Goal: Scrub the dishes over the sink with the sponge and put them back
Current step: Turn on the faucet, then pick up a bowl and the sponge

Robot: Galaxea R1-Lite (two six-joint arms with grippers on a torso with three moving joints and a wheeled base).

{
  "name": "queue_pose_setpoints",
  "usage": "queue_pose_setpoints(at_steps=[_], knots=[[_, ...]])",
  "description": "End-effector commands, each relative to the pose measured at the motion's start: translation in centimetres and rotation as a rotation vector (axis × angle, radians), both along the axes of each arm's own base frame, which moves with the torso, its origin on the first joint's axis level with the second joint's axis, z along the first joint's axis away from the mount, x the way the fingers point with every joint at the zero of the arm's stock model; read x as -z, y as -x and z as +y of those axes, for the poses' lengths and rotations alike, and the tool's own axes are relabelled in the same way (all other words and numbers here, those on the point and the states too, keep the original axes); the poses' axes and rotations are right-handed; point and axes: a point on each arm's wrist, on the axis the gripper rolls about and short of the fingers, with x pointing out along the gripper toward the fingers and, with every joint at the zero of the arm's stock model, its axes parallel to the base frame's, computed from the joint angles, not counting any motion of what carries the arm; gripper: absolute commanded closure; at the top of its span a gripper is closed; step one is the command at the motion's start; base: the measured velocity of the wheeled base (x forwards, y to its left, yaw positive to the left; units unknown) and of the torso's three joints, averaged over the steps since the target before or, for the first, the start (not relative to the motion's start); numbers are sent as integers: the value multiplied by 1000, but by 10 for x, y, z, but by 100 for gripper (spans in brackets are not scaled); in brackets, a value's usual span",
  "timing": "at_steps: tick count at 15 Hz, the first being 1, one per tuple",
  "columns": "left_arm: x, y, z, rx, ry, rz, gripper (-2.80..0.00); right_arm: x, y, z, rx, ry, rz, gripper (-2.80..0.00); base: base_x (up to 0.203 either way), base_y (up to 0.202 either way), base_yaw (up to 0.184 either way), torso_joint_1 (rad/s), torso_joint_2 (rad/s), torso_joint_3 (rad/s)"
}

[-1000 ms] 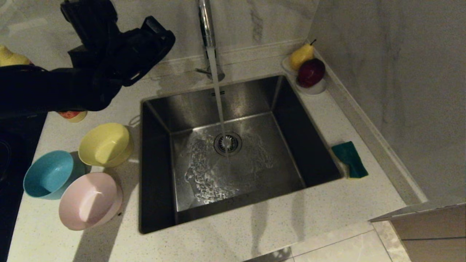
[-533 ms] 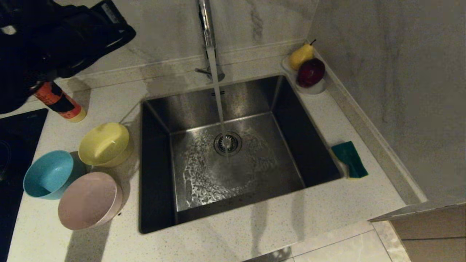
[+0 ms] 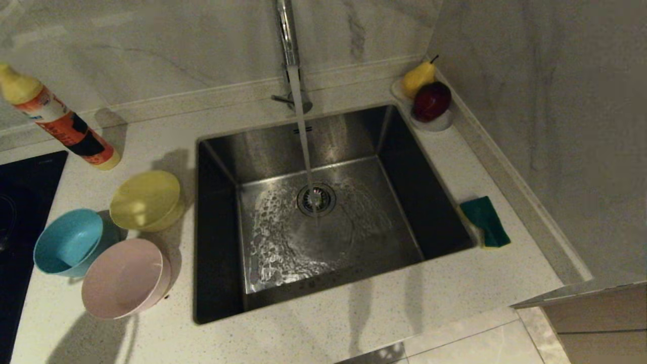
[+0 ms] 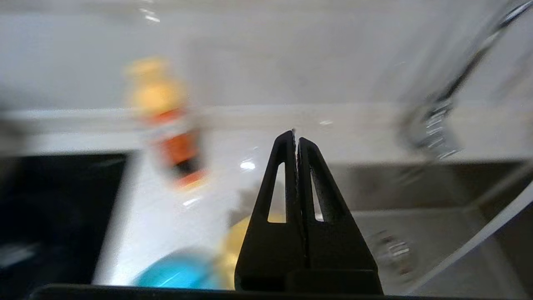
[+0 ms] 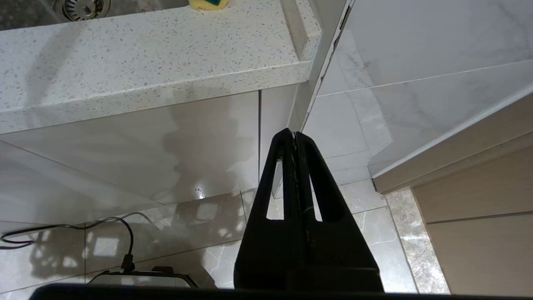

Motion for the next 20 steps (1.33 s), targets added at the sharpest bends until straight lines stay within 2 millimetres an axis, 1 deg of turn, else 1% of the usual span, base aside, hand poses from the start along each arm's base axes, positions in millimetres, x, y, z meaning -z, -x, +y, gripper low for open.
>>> queue_pose_setpoints(at_steps=[1, 3, 4, 6, 7, 9, 10, 12, 13, 15, 20], knots=[[29, 76, 14, -90, -11, -111, 0, 0, 0, 0, 0, 1, 0, 0, 0, 0, 0, 0, 0, 0], [61, 103, 17, -162, -27, -124, 0, 0, 0, 0, 0, 1, 0, 0, 0, 0, 0, 0, 0, 0], [79, 111, 17, -173, -31, -117, 0, 0, 0, 0, 0, 1, 0, 0, 0, 0, 0, 0, 0, 0], [132, 118, 16, -147, -54, -39, 0, 0, 0, 0, 0, 1, 0, 0, 0, 0, 0, 0, 0, 0], [156, 121, 15, -108, -68, -5, 0, 0, 0, 0, 0, 1, 0, 0, 0, 0, 0, 0, 0, 0], [205, 117, 13, -35, -76, 134, 0, 0, 0, 0, 0, 1, -1, 0, 0, 0, 0, 0, 0, 0], [223, 118, 13, 0, -81, 175, 0, 0, 0, 0, 0, 1, 0, 0, 0, 0, 0, 0, 0, 0], [246, 128, 11, 82, -98, 222, 0, 0, 0, 0, 0, 1, 0, 0, 0, 0, 0, 0, 0, 0], [250, 130, 11, 103, -94, 226, 0, 0, 0, 0, 0, 1, 0, 0, 0, 0, 0, 0, 0, 0], [252, 129, 11, 130, -23, 237, 0, 0, 0, 0, 0, 1, -1, 0, 0, 0, 0, 0, 0, 0], [252, 129, 11, 130, -25, 235, 0, 0, 0, 0, 0, 1, 0, 0, 0, 0, 0, 0, 0, 0]])
